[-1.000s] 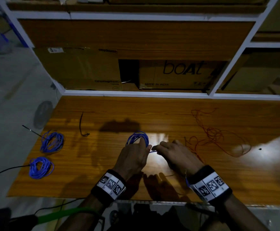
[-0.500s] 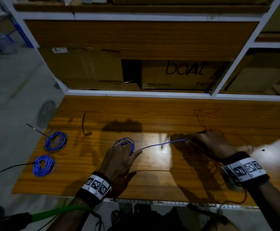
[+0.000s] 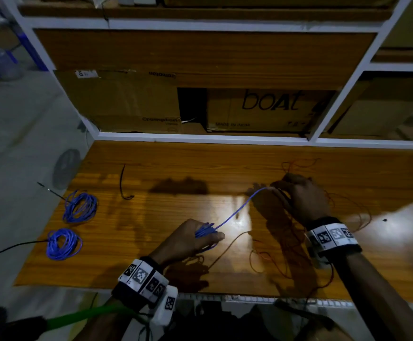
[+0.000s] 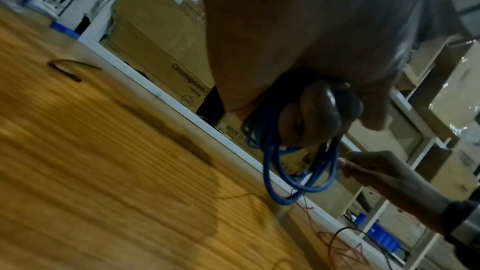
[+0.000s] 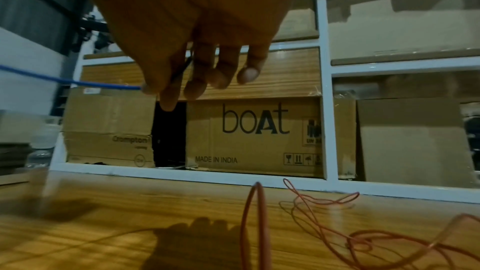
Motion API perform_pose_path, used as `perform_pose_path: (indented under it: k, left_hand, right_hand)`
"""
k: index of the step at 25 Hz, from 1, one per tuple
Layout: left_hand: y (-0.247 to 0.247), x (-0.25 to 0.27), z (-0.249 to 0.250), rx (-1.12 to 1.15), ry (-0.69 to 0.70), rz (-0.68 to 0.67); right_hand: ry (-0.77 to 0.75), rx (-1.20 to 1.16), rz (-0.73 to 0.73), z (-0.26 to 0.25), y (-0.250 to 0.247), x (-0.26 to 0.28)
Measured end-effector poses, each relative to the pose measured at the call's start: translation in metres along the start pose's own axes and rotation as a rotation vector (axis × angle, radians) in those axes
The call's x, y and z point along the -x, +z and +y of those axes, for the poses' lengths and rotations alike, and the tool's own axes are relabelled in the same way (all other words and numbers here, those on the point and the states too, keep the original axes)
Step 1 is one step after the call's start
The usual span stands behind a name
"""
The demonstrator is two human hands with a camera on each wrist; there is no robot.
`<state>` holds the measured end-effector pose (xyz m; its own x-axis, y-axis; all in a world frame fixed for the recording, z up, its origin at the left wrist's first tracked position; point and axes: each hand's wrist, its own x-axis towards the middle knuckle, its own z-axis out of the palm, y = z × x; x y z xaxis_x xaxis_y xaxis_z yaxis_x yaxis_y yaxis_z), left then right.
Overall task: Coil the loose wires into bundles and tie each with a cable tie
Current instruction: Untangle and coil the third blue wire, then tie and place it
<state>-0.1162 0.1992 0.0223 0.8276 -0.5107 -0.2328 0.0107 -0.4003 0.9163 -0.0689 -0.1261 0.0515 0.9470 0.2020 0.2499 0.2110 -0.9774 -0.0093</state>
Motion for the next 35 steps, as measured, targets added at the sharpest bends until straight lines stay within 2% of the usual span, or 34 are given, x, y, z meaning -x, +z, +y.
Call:
perform_pose_path:
  k: [4, 8, 12, 14, 17, 19, 22, 24, 26, 30, 32, 35]
  left_hand:
    - [0.006, -0.005, 0.015, 0.014, -0.051, -0.115]
    - [0.002, -0.008, 0.021, 0.123, -0.145, -0.122]
    - [-0.003, -0.007, 0.023, 0.161, -0.168, -0.138]
    - [-0.002, -0.004, 0.027, 0.267, -0.141, -0.146]
    - [-0.002, -0.002, 0.036, 0.498, -0.059, -0.159]
    - [-0.007, -0.005, 0.039, 0.738, 0.031, -0.107]
    - [-0.022, -0.017, 0.042, 1.097, 0.121, 0.063]
    - [-0.03, -0.021, 0.042, 1.235, 0.151, 0.153]
    - [-0.035, -0.024, 0.036, 1.224, 0.177, 0.222]
    - [-0.04, -0.031, 0.02, 1.174, 0.212, 0.248]
    - [-0.035, -0.034, 0.016, 1.061, 0.183, 0.31]
    - [-0.02, -0.04, 0.013, 0.835, 0.086, 0.384]
  right_hand:
    - [-0.074, 0.11, 0.171, -0.007, -0.001, -0.013]
    - [-0.087, 0.169, 0.356, -0.016, -0.013, -0.026]
    - [-0.06, 0.133, 0.502, -0.025, -0.032, -0.03]
    - [-0.016, 0.162, 0.413, -0.027, -0.034, -0.034]
    - [0.055, 0.141, 0.064, -0.037, -0.019, -0.037]
    - [0.033, 0.112, -0.109, -0.056, 0.003, -0.026]
    - [-0.094, 0.046, -0.189, -0.084, 0.028, 0.002]
    - [-0.181, 0.0, -0.178, -0.097, 0.035, 0.021]
    - [-0.226, -0.068, -0.166, -0.106, 0.036, 0.032]
    - [-0.251, -0.199, -0.214, -0.117, 0.028, 0.04]
    - [-0.257, -0.25, -0.232, -0.12, 0.02, 0.043]
    - [-0.305, -0.314, -0.333, -0.131, 0.005, 0.044]
